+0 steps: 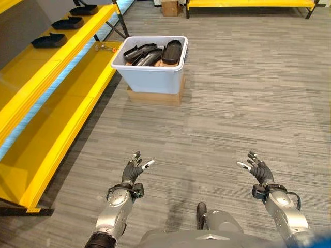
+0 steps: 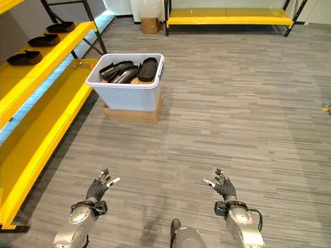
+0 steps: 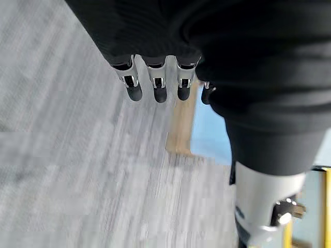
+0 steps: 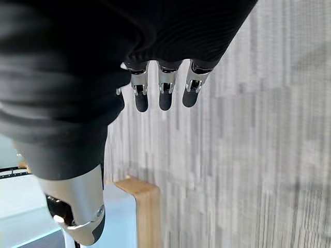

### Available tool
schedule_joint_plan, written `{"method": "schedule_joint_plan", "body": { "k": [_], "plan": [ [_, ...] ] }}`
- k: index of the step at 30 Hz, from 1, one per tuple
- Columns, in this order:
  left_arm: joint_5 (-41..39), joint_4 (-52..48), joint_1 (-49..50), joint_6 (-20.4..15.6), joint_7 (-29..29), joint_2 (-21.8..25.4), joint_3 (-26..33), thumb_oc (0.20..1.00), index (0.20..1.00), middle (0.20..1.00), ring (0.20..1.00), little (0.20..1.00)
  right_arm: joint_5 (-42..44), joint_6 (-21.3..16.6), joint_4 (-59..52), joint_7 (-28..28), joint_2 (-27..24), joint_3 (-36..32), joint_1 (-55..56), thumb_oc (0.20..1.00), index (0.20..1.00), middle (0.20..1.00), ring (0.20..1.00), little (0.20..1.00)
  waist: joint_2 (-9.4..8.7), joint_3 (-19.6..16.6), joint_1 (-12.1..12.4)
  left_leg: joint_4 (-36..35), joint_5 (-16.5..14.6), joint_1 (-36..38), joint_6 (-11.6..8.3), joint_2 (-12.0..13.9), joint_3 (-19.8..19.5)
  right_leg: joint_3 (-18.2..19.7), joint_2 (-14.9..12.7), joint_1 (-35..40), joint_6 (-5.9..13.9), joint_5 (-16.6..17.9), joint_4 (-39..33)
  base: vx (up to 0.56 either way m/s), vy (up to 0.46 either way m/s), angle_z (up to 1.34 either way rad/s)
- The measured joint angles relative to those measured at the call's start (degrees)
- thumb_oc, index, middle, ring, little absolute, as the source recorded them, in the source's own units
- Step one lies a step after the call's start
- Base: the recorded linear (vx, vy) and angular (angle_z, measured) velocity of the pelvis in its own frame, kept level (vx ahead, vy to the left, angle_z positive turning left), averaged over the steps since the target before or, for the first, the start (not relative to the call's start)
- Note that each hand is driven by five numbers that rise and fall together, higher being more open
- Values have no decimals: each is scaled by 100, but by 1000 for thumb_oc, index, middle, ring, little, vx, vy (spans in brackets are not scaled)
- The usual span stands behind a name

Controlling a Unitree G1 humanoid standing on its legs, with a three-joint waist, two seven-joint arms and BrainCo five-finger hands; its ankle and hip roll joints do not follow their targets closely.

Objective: Move parts from the plastic box to the shelf.

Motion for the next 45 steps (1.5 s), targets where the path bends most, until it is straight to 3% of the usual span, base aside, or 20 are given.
{"method": "schedule_joint_plan", "body": {
  "k": [1,2,3,5,8,10,11,12,13,14,16,18,23,25,26,30,32,34,39,45],
  "plan": [
    [-14,-63,-21,0,3,-26,0,1000,1000,1000,1000,1000,26,-1,-25,-21,-33,-20,64,1000,1000,1000,1000,1000,-27,78,22,949,468,-449,56,-73,-47,0,36,135,-259,13,-21,124,-107,-19],
    [-22,-134,2,-6,2,-28,8,1000,1000,1000,1000,1000,48,5,18,-39,6,-32,106,1000,1000,1000,1000,1000,-139,127,148,1484,399,-755,193,-141,79,96,44,270,-262,18,-94,317,-74,-47],
    [-57,-147,53,-3,2,18,11,1000,1000,1000,1000,1000,108,-2,-15,-63,101,-1,173,1000,1000,1000,1000,1000,-396,231,308,1411,-27,-1189,678,-356,509,212,-26,660,-234,69,-335,419,20,-50],
    [-64,-226,114,-3,10,-26,111,1000,1000,1000,1000,1000,147,-1,9,-147,270,-166,121,1000,1000,1000,1000,1000,-564,448,594,-468,-209,-1970,1124,-399,1236,416,-47,985,-161,200,-756,402,70,-68],
    [-56,-40,374,36,6,47,145,1000,1000,1000,1000,1000,137,-13,58,-147,242,23,78,1000,1000,1000,1000,1000,-519,466,605,-3091,245,-1582,1196,-302,1358,673,137,1734,-7,86,-1210,298,128,-76],
    [-55,-18,331,19,5,29,166,1000,1000,1000,1000,1000,132,-8,114,-165,192,48,205,1000,1000,1000,1000,1000,-419,374,603,-3632,486,-1424,1145,-464,1252,781,151,2006,233,-38,-1278,193,82,-47],
    [-54,-20,314,17,7,0,155,1000,1000,1000,1000,1000,132,-1,133,-172,190,56,281,1000,1000,1000,1000,1000,-366,365,551,-3800,536,-1240,1468,-694,1243,858,197,2126,437,-161,-1224,344,205,-7],
    [-55,-52,336,14,10,-108,69,1000,1000,1000,1000,1000,132,-1,92,-170,119,62,435,1000,1000,1000,1000,1000,-157,331,515,-3600,1027,-1050,2442,-780,1187,886,419,2102,714,-320,-751,589,346,-13],
    [-51,-241,516,-18,8,-133,-67,1000,1000,1000,1000,1000,119,-7,102,-141,41,95,670,1000,1000,1000,1000,1000,319,211,597,-3752,1235,-689,2605,-411,1105,884,629,1845,828,-833,144,689,426,14],
    [-43,-203,535,-20,-21,1,-62,1000,1000,1000,1000,1000,59,-9,121,-121,286,133,667,1000,1000,1000,1000,1000,-48,133,486,-3763,1201,-562,1965,-566,1400,1023,176,1812,810,-1033,84,436,307,7],
    [-43,83,541,11,-13,-19,187,1000,1000,1000,1000,1000,-45,55,166,-56,476,297,706,1000,1000,1000,1000,1000,-481,-18,505,-3501,842,-530,1934,-926,1633,1233,-200,2052,585,-1144,-215,284,240,6],
    [-45,80,399,15,2,35,89,1000,1000,1000,1000,1000,-80,61,155,-15,466,311,530,1000,1000,1000,1000,1000,-449,-64,623,-3085,435,-764,1861,-1069,1718,1229,-386,2047,827,-1094,-296,277,241,-18],
    [-52,-23,27,-3,44,237,74,1000,1000,1000,1000,1000,-83,66,55,55,510,405,232,1000,1000,1000,1000,1000,-452,-44,862,-3200,194,-591,2292,-1370,1689,1182,-849,1611,1297,-1010,629,212,215,6],
    [-53,-6,-66,0,52,336,64,1000,1000,1000,1000,1000,-83,64,43,80,528,446,69,1000,1000,1000,1000,1000,-476,-44,815,-3361,133,-433,2218,-1481,1616,1180,-952,962,1176,-798,2182,218,288,33],
    [-54,-8,7,2,62,375,66,1000,1000,1000,1000,1000,-83,64,34,87,530,445,69,1000,1000,1000,1000,1000,-445,-35,746,-3498,118,-239,2248,-1552,1515,1176,-1024,429,1089,-87,3337,224,312,46],
    [-45,-113,68,30,142,373,35,1000,1000,1000,1000,1000,-84,63,-156,109,524,445,99,1000,1000,1000,1000,1000,-247,173,656,-3590,0,29,2538,-1619,1317,1072,-1339,-506,1184,-454,3995,185,152,9],
    [-42,-174,41,37,129,359,2,1000,1000,1000,1000,1000,-83,70,-217,137,509,461,115,1000,1000,1000,1000,1000,-91,293,511,-3734,38,230,2581,-1560,1144,1089,-1180,-919,1251,-558,3557,311,21,25],
    [-36,-147,-21,40,108,384,42,1000,1000,1000,1000,1000,-77,82,-307,171,492,528,75,1000,1000,1000,1000,1000,-60,483,363,-3724,-77,383,2616,-1406,1015,1059,-704,-1186,1197,-372,1927,280,-72,31],
    [18,-47,112,43,2,340,54,1000,1000,1000,1000,1000,-71,68,-330,178,523,474,104,1000,1000,1000,1000,1000,-384,483,292,-3959,-272,855,2314,-1568,973,997,-519,-1171,1267,810,-846,237,-64,15],
    [55,-66,282,44,-96,99,-29,1000,1000,1000,1000,1000,-77,68,-303,208,437,362,389,1000,1000,1000,1000,1000,-118,414,245,-4105,-697,1621,1915,-1274,593,509,-422,-396,884,1795,-999,209,-85,25]
  ]
}}
